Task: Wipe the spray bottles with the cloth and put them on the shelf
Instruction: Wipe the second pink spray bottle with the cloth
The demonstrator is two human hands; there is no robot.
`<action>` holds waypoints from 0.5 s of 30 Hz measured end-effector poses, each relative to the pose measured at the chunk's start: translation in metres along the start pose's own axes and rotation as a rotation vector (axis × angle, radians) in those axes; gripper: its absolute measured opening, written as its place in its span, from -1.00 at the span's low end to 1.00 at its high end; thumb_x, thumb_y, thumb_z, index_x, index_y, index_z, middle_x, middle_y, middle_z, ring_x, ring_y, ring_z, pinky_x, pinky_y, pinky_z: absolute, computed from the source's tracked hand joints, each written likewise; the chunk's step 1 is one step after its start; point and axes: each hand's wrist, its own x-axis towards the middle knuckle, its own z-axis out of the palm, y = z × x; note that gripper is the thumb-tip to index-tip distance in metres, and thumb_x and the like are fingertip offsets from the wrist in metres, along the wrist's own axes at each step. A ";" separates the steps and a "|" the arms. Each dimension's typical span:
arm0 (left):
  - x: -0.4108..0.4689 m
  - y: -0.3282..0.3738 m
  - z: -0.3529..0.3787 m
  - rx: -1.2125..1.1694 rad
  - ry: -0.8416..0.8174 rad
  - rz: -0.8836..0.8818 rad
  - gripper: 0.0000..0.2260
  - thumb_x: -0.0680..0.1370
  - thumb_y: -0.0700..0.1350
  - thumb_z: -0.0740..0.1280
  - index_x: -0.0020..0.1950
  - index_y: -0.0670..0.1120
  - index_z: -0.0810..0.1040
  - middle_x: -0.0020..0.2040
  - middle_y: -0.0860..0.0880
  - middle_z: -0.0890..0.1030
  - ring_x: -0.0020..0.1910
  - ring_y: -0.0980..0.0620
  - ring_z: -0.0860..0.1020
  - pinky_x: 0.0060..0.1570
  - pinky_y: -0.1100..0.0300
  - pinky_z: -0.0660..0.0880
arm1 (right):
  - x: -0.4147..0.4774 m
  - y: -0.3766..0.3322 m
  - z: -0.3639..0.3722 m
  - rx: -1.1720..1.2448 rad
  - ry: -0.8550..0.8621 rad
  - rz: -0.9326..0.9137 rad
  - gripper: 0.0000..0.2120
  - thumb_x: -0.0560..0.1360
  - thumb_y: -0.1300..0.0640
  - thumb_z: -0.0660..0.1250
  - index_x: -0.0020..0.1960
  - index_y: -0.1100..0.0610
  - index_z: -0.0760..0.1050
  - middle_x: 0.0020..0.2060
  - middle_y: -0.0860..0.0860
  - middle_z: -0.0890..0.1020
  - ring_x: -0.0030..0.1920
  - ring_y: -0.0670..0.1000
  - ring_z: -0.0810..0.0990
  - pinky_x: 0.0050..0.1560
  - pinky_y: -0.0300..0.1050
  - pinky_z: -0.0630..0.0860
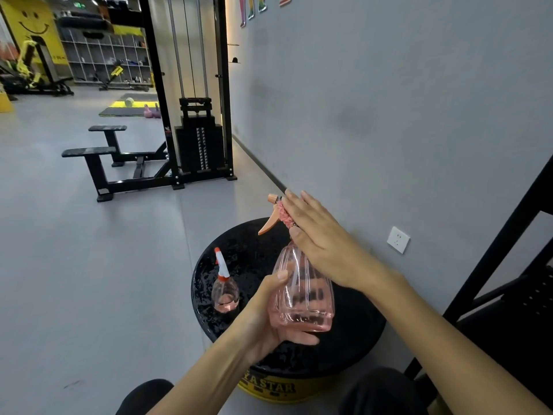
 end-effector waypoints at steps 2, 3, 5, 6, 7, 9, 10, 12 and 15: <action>0.001 0.000 -0.001 -0.022 0.004 0.010 -0.43 0.14 0.26 0.58 0.07 0.05 0.69 0.12 -0.16 0.67 -0.04 -0.15 0.68 -0.32 0.03 0.66 | -0.007 -0.004 0.002 0.046 0.025 -0.005 -0.49 0.65 -0.08 -0.11 0.58 -0.03 -0.05 0.56 -0.21 -0.05 0.51 -0.28 -0.25 0.54 -0.14 -0.23; 0.001 0.001 -0.001 -0.020 0.005 0.011 -0.43 0.13 0.26 0.59 0.06 0.04 0.69 0.09 -0.17 0.68 -0.05 -0.16 0.68 -0.31 0.04 0.66 | -0.010 -0.006 0.004 0.080 0.036 -0.010 -0.51 0.67 -0.05 -0.08 0.58 -0.03 -0.02 0.55 -0.22 -0.02 0.50 -0.30 -0.24 0.54 -0.16 -0.22; 0.002 0.002 -0.002 -0.005 0.014 0.015 -0.43 0.13 0.28 0.58 0.05 0.04 0.69 0.05 -0.18 0.68 -0.07 -0.16 0.68 -0.29 0.04 0.66 | -0.018 -0.008 0.007 0.138 0.064 -0.030 -0.54 0.69 0.00 -0.05 0.57 -0.03 0.02 0.55 -0.24 0.02 0.50 -0.32 -0.22 0.53 -0.20 -0.19; 0.002 0.002 -0.002 0.000 0.017 0.021 -0.43 0.14 0.28 0.58 0.05 0.04 0.69 0.04 -0.18 0.69 -0.07 -0.16 0.68 -0.28 0.04 0.66 | -0.020 -0.009 0.009 0.152 0.083 -0.043 -0.54 0.68 -0.01 -0.04 0.57 -0.03 0.04 0.55 -0.24 0.04 0.50 -0.32 -0.20 0.52 -0.21 -0.17; 0.001 0.002 -0.002 0.005 0.022 0.027 -0.43 0.14 0.28 0.57 0.05 0.04 0.69 0.03 -0.17 0.69 -0.06 -0.15 0.68 -0.27 0.03 0.66 | -0.022 -0.009 0.011 0.163 0.106 -0.052 -0.54 0.67 -0.02 -0.04 0.56 -0.03 0.08 0.54 -0.23 0.08 0.51 -0.31 -0.17 0.52 -0.23 -0.15; 0.001 0.002 -0.002 0.031 0.038 0.040 -0.43 0.13 0.32 0.56 0.03 0.07 0.70 0.01 -0.14 0.70 -0.07 -0.12 0.69 -0.24 0.03 0.66 | -0.025 -0.009 0.013 0.198 0.172 -0.057 -0.55 0.66 -0.02 0.01 0.54 -0.02 0.18 0.52 -0.21 0.18 0.52 -0.29 -0.08 0.50 -0.30 -0.08; 0.002 0.002 -0.002 0.047 0.041 0.046 -0.43 0.12 0.33 0.55 0.03 0.08 0.70 0.00 -0.12 0.70 -0.06 -0.11 0.69 -0.21 0.03 0.66 | -0.027 -0.009 0.013 0.226 0.209 -0.052 -0.57 0.66 -0.01 0.05 0.52 -0.02 0.23 0.50 -0.21 0.24 0.51 -0.30 -0.02 0.49 -0.35 -0.05; 0.003 0.002 -0.002 0.052 0.048 0.049 -0.43 0.11 0.33 0.55 0.01 0.07 0.71 0.01 -0.11 0.71 -0.06 -0.10 0.69 -0.21 0.03 0.66 | -0.029 -0.011 0.014 0.293 0.291 -0.039 -0.59 0.63 0.01 0.15 0.46 -0.01 0.34 0.44 -0.19 0.34 0.48 -0.31 0.10 0.46 -0.41 0.04; 0.003 0.003 -0.001 0.060 0.057 0.045 -0.44 0.10 0.33 0.55 -0.01 0.06 0.71 0.01 -0.14 0.70 -0.07 -0.12 0.69 -0.20 0.03 0.66 | -0.031 -0.013 0.016 0.359 0.418 -0.024 -0.63 0.57 0.09 0.30 0.37 0.03 0.47 0.35 -0.19 0.46 0.44 -0.26 0.26 0.42 -0.39 0.17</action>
